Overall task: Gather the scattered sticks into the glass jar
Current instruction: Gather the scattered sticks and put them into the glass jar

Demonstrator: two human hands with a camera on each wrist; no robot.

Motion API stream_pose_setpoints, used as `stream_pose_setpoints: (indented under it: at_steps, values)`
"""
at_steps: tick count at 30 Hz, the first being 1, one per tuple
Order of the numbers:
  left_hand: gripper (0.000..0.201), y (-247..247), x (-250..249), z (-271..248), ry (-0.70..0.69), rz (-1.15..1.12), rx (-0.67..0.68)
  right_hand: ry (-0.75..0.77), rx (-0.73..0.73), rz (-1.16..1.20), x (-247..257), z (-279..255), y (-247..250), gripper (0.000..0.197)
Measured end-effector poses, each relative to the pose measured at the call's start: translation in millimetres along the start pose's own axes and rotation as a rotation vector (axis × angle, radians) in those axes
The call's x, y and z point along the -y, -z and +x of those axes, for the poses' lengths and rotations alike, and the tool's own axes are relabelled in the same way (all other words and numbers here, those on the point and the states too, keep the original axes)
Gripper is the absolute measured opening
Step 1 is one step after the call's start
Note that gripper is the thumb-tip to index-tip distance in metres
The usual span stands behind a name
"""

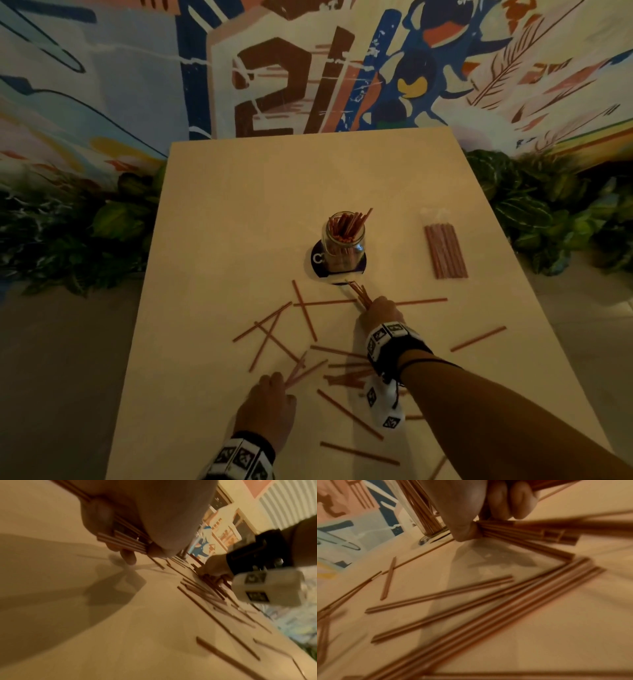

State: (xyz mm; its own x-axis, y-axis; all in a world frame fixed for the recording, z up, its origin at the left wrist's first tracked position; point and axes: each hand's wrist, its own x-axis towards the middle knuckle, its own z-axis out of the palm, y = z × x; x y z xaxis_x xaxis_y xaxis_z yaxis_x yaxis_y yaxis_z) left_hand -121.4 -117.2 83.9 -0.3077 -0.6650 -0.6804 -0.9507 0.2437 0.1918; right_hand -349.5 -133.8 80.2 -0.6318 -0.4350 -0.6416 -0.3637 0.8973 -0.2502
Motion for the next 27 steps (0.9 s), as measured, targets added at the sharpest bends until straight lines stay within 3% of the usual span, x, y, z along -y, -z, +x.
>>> stream_pose_setpoints:
  at_steps: [5, 13, 19, 22, 25, 27]
  values:
    - [0.034, 3, 10, -10, 0.022, -0.154, 0.002, 0.101, 0.063, -0.074, -10, 3, 10, 0.031]
    - [0.026, 10, -27, -12, -0.074, -0.121, 0.034, 0.230, 0.064, 0.038, -49, 13, 48, 0.029]
    - [0.051, 7, -77, 8, -0.205, 0.047, 0.071, 0.148, 0.148, 0.448, -89, 30, 65, 0.010]
    - [0.057, 4, -94, 14, -0.291, 0.190, 0.092, 0.195, 0.092, 0.469, -106, 33, 70, 0.010]
    - [0.050, 1, -104, 19, -0.288, 0.309, 0.100, 0.216, 0.067, 0.584, -119, 31, 77, 0.023]
    - [0.038, -3, -107, 23, -0.303, 0.373, 0.064, 0.207, 0.025, 0.574, -124, 25, 83, 0.021]
